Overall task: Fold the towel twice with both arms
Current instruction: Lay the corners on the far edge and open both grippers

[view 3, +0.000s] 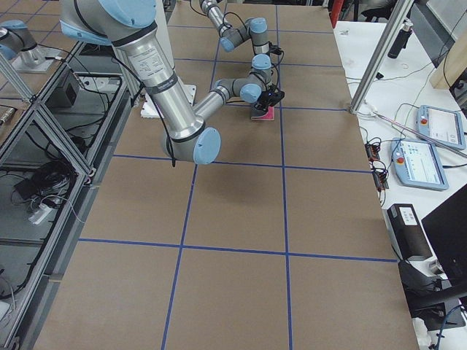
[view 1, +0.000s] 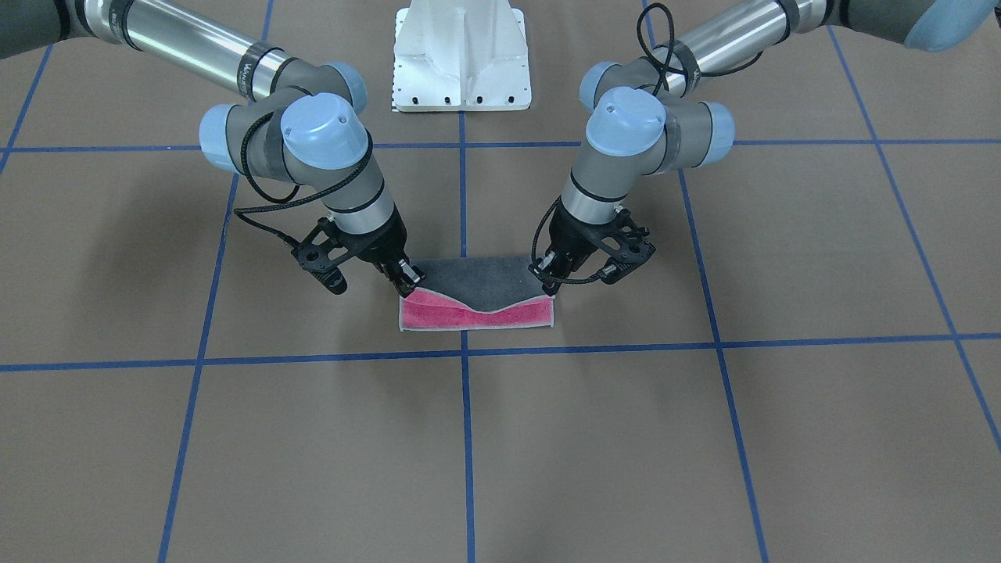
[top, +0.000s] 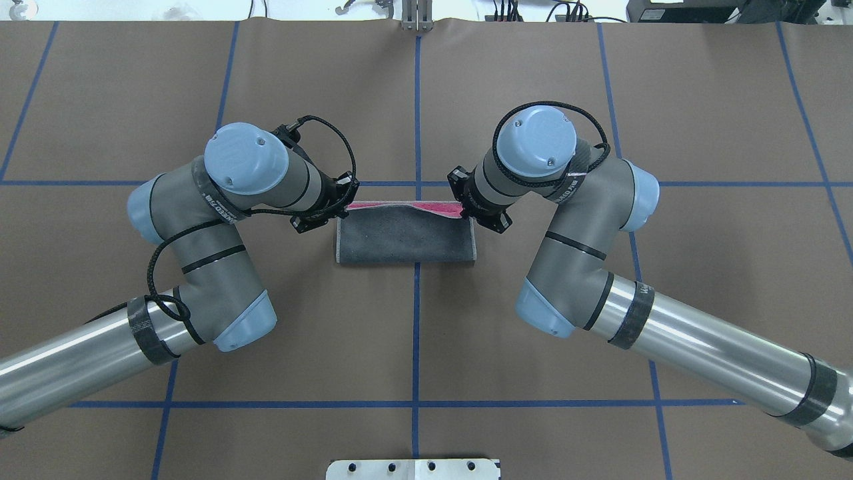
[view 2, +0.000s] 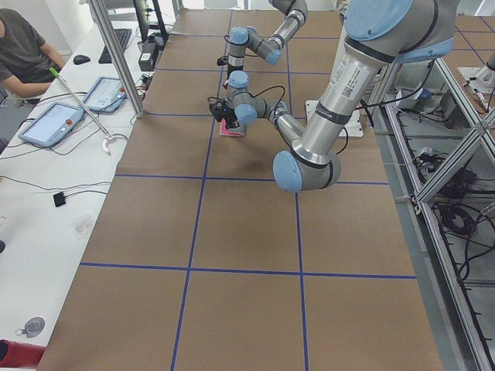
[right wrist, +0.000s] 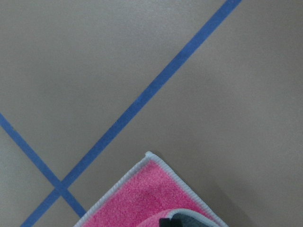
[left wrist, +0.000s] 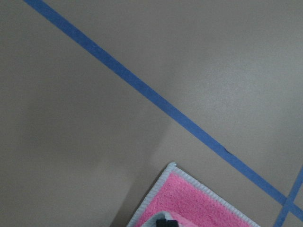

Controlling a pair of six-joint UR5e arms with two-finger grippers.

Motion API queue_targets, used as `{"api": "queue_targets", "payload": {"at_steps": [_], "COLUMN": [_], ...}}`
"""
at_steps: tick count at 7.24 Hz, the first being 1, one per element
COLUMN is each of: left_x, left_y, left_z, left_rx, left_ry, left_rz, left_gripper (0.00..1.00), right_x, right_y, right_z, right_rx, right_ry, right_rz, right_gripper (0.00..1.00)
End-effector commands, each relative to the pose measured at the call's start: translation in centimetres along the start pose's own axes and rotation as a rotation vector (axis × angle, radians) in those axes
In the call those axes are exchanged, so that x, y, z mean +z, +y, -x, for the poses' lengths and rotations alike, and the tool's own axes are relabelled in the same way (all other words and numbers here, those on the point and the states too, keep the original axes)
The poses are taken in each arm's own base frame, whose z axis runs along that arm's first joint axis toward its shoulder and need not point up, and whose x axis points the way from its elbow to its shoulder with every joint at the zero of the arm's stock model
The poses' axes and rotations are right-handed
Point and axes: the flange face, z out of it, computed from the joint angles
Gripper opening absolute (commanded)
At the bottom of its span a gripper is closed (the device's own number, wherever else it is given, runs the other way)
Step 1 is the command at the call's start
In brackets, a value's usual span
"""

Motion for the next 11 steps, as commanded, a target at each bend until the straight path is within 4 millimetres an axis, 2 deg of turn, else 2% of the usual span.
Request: {"api": "queue_targets", "payload": {"at_steps": [1, 4, 5, 6, 7, 9, 11], "left_x": [0.2, 0.5, 0.2, 0.1, 0.0, -0.6, -0.9], "left_y": [0.0, -0.3, -0.9, -1.4, -1.6, -2.2, -2.9], "left_z": [-0.1, 0.0, -0.1, -0.2, -0.3, -0.6, -0.8], "left_rx": [0.001, 0.002, -0.003, -0.007, -0.008, -0.007, -0.012], "left_ry": [-0.003, 0.001, 0.008, 0.008, 0.015, 0.042, 0.047], "left_rz": [0.0, -0.002, -0.008, -0.013, -0.015, -0.017, -0.023], "left_gripper": [0.0, 0.0, 0.25, 0.53, 0.68, 0.75, 0.75], "right_x": [0.1, 0.3, 0.2, 0.0, 0.0, -0.1, -0.2], "right_y": [-0.4, -0.9, -1.4, -1.7, -1.7, -1.6, -1.3], "right_z": [0.4, 0.4, 0.5, 0.8, 0.8, 0.8, 0.5], "right_rx": [0.003, 0.007, 0.009, 0.013, 0.013, 0.014, 0.018], "right_ry": [-0.01, -0.006, -0.005, -0.009, -0.009, -0.01, -0.014], "right_rz": [-0.002, -0.008, -0.013, -0.017, -0.017, -0.015, -0.009], "right_gripper": [0.0, 0.0, 0.69, 1.0, 1.0, 1.0, 1.0]}}
